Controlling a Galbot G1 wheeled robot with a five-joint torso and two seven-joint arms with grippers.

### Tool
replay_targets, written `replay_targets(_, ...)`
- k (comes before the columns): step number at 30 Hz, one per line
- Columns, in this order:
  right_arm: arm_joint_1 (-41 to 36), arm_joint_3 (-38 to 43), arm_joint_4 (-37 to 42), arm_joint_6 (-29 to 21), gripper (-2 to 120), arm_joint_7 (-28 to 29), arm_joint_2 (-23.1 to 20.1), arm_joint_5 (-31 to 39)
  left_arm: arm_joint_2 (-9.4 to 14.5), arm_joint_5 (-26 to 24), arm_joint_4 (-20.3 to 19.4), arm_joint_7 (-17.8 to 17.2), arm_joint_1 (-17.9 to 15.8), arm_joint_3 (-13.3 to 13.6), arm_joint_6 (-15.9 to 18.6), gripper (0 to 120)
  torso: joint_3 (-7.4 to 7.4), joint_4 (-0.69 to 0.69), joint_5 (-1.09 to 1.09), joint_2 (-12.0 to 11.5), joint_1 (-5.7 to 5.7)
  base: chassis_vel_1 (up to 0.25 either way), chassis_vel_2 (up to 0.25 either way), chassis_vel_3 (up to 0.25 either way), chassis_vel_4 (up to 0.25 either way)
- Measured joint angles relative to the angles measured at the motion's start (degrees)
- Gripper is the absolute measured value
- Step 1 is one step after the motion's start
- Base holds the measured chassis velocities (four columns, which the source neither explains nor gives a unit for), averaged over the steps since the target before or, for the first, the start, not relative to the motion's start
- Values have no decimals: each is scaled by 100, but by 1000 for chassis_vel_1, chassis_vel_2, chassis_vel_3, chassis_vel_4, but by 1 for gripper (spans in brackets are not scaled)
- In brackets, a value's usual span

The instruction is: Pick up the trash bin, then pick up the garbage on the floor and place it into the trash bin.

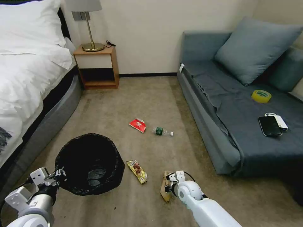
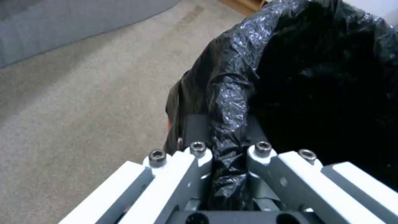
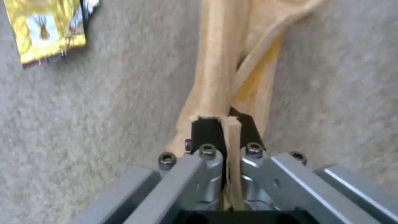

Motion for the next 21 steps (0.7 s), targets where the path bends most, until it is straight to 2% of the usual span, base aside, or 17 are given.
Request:
replay_targets(10,-63,427,794,307,0,61,-236,-20,24,45,121,-50,-134,237,-16,4,0,-1,-1,0,0,0,0,0,0)
replay_targets(16,-50,713,1947,935,0,-239,-875,228,37,117,191,-132,-228,438,22,4,0,-1,0,0,0,0,0,0,0)
replay_targets(18,-36,727,2068,993,0,-267,-942,268,37,126,197,-139,-236,459,24,4,0,-1,0,0,0,0,0,0,0)
replay_targets(21,60,744,2765,1260,0,-514,-1307,549,27,196,216,-172,-269,565,31,4,0,-1,-1,0,0,0,0,0,0)
